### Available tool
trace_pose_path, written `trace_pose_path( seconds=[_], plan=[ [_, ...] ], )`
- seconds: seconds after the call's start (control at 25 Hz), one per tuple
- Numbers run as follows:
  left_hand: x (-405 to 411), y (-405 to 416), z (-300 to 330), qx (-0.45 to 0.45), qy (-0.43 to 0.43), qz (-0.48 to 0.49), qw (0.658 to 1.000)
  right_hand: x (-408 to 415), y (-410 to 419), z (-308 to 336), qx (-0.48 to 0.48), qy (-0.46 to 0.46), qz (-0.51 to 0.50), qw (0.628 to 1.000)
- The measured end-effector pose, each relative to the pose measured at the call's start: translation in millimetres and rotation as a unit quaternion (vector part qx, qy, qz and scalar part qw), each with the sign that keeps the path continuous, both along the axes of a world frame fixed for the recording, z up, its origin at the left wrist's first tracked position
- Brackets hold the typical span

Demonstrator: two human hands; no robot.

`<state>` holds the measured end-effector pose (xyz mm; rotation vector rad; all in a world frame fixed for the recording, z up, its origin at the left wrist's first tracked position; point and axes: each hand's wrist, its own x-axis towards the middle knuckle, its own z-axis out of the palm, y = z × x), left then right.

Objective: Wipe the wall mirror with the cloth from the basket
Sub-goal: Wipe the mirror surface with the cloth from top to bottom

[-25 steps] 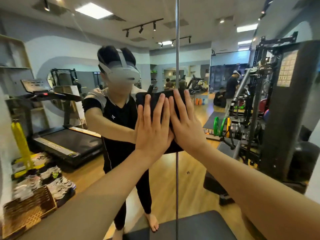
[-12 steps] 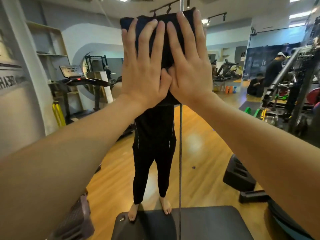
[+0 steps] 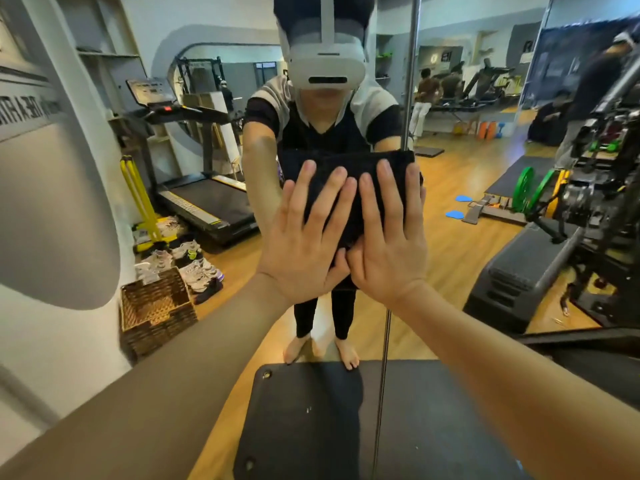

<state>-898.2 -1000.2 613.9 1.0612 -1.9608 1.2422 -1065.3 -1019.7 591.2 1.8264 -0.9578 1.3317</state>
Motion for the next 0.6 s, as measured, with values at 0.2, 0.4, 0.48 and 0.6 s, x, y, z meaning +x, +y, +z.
trace_pose_path(
  seconds=[0.2, 0.4, 0.48, 0.6],
  plan=[
    [12.9, -0.6, -13.0, -0.003, -0.013, 0.005, 1.000, 14.3, -0.1, -12.3, 0.006, -0.016, -0.016, 1.000],
    [41.3, 1.5, -19.2, -0.007, 0.001, 0.008, 1.000, 45.4, 7.0, -16.4, 0.027, -0.016, -0.025, 0.999],
    [64.8, 5.6, -22.8, -0.012, -0.005, 0.018, 1.000, 65.7, 8.8, -19.3, 0.030, -0.002, -0.024, 0.999],
    [102.9, 10.5, -24.9, -0.016, -0.020, 0.018, 1.000, 101.7, 11.8, -25.4, 0.032, -0.007, -0.024, 0.999]
  ],
)
